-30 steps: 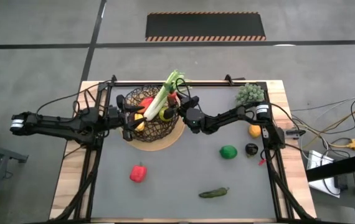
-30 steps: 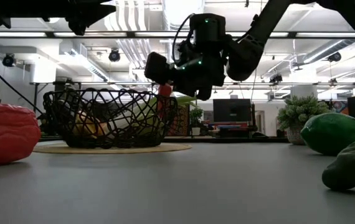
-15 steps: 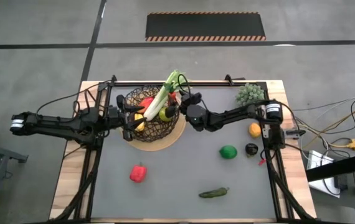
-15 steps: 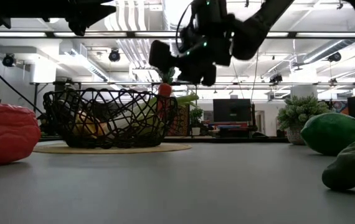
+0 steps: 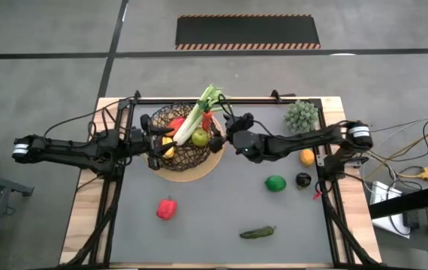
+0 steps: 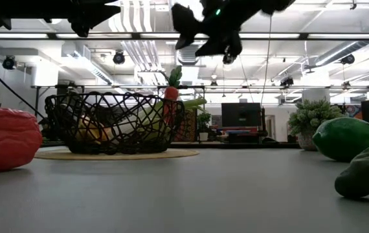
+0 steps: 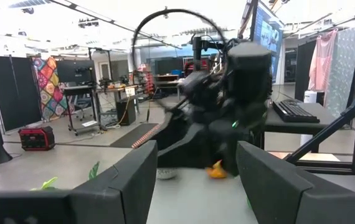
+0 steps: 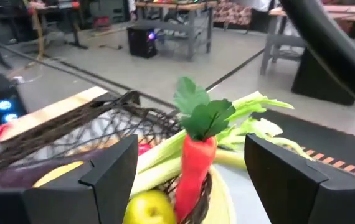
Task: Build produce basket
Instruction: Put the green lime into the black wire basket
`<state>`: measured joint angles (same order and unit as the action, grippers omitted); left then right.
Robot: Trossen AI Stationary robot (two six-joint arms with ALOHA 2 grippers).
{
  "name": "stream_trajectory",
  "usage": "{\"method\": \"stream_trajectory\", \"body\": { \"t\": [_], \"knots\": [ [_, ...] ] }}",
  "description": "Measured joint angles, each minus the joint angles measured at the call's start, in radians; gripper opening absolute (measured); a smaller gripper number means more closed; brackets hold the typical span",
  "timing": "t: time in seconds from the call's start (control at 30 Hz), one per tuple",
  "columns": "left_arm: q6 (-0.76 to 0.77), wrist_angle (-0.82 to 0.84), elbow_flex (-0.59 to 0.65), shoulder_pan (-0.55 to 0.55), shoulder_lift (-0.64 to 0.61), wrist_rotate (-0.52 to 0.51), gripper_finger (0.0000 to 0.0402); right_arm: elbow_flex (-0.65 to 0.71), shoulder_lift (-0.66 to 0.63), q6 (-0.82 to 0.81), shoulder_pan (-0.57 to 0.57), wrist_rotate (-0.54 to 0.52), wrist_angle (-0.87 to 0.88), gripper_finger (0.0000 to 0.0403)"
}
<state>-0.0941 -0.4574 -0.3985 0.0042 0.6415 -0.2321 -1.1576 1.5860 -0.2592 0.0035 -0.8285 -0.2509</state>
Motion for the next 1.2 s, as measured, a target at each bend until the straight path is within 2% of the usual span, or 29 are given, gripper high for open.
{"method": "stream_trajectory", "body": {
  "t": [0.13, 0.37, 0.47, 0.6, 0.8, 0.93, 1.1, 1.2],
  "knots": [
    [0.0, -0.001, 0.0, 0.0, 0.0, 0.0, 0.0202, 0.0, -0.082, -0.088, 0.044, 0.072, 0.178, 0.0271],
    [0.002, -0.007, 0.0, 0.0, 0.011, 0.0, 0.0202, 0.0, -0.169, -0.326, 0.093, 0.311, 0.466, 0.0262],
    [0.002, -0.003, 0.0, 0.0, 0.013, 0.0, 0.0202, 0.0, -0.181, -0.379, 0.107, 0.414, 0.557, 0.0264],
    [0.004, -0.005, 0.0, 0.0, 0.024, 0.0, 0.0202, 0.0, -0.188, -0.439, 0.111, 0.602, 0.668, 0.0277],
    [0.004, -0.024, 0.0, 0.0, 0.046, 0.0, 0.0202, 0.0, -0.187, -0.571, 0.11, 0.704, 0.879, 0.0309],
    [0.004, -0.025, 0.0, 0.0, 0.058, 0.0, 0.0202, 0.0, -0.189, -0.415, 0.124, 0.849, 1.083, 0.0323],
    [0.004, -0.026, 0.0, 0.0, 0.062, 0.0, 0.0202, 0.0, -0.186, -0.324, 0.191, 0.827, 1.346, 0.0317],
    [0.004, -0.026, 0.0, 0.0, 0.062, 0.0, 0.0202, 0.002, -0.183, -0.299, 0.236, 0.803, 1.429, 0.0308]
  ]
}}
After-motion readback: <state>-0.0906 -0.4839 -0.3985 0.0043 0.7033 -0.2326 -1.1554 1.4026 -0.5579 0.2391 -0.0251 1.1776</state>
